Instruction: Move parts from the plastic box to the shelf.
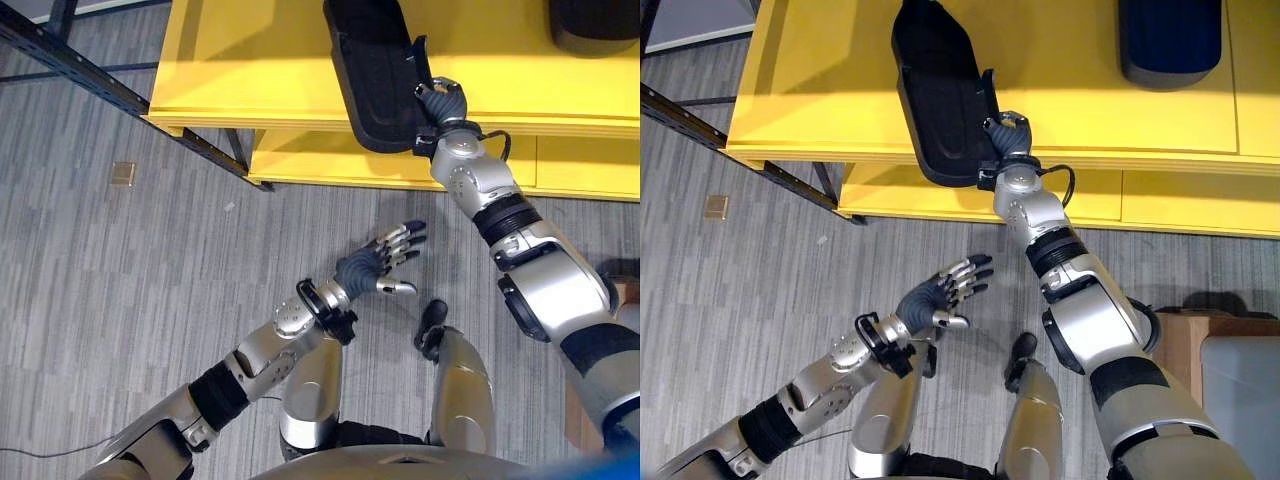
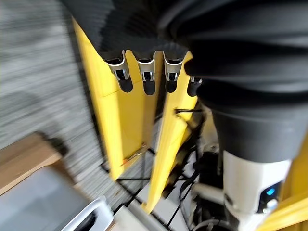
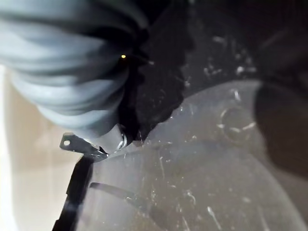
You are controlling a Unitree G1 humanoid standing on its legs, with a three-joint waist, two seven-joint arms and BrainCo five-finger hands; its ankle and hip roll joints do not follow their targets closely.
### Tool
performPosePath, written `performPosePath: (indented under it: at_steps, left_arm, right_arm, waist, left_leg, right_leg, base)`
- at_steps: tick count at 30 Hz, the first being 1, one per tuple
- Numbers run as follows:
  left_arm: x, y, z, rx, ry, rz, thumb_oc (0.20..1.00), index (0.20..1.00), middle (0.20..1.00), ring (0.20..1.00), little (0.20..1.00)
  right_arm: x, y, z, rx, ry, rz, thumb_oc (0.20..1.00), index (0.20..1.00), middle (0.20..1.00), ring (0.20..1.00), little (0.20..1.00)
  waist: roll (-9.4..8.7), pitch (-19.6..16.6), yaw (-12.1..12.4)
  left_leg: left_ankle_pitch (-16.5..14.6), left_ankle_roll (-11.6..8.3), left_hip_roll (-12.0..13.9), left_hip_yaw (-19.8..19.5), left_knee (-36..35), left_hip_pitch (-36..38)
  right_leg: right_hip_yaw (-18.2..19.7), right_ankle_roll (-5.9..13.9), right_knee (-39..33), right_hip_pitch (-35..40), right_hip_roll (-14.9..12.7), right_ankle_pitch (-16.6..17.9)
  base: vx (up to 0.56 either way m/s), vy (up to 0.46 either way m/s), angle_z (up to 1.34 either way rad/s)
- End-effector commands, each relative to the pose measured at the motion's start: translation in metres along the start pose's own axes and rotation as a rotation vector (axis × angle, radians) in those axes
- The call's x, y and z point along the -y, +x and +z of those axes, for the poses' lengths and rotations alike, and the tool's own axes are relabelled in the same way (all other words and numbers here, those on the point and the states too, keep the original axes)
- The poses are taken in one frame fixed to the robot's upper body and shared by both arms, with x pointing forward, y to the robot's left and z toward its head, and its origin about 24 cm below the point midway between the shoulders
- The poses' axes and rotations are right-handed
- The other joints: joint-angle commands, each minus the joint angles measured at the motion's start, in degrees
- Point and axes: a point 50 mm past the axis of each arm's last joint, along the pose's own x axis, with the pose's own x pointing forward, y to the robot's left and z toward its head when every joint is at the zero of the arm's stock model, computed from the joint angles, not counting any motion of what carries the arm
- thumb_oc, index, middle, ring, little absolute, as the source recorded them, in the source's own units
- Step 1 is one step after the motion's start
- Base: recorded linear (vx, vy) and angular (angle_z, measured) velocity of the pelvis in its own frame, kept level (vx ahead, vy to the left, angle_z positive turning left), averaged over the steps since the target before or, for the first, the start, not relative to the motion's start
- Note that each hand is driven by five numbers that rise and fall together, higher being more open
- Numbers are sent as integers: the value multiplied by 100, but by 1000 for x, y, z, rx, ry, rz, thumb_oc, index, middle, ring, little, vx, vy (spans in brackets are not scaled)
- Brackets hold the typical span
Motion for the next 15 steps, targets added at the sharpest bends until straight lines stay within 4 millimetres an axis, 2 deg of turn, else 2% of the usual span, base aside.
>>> performPosePath:
  at_steps: [1, 6, 15]
  left_arm:
    - [19, 6, 20, 133, -16, -63, 1000, 1000, 1000, 1000, 1000]
    - [16, 3, 21, 126, -5, -51, 1000, 1000, 1000, 1000, 1000]
    - [16, 0, 17, 111, 7, -50, 1000, 1000, 1000, 1000, 1000]
  right_arm:
    - [29, 7, 90, 294, 9, -91, 200, 200, 200, 200, 200]
    - [33, 5, 102, 328, 19, -89, 200, 200, 200, 200, 200]
    - [39, 6, 108, 313, 32, -113, 200, 200, 200, 200, 200]
  waist:
    - [145, -120, 13]
    - [123, -120, 18]
    - [80, -120, 39]
  left_leg:
    - [140, 164, -119, 124, 36, 207]
    - [96, 172, -139, 116, 68, 262]
    - [49, 177, -124, 102, 84, 347]
  right_leg:
    - [-127, 68, -458, 489, -84, 564]
    - [-146, 64, -409, 554, -89, 510]
    - [-168, 63, -477, 690, -79, 505]
  base:
    - [16, 21, -5]
    - [14, -3, 1]
    - [12, -9, 4]
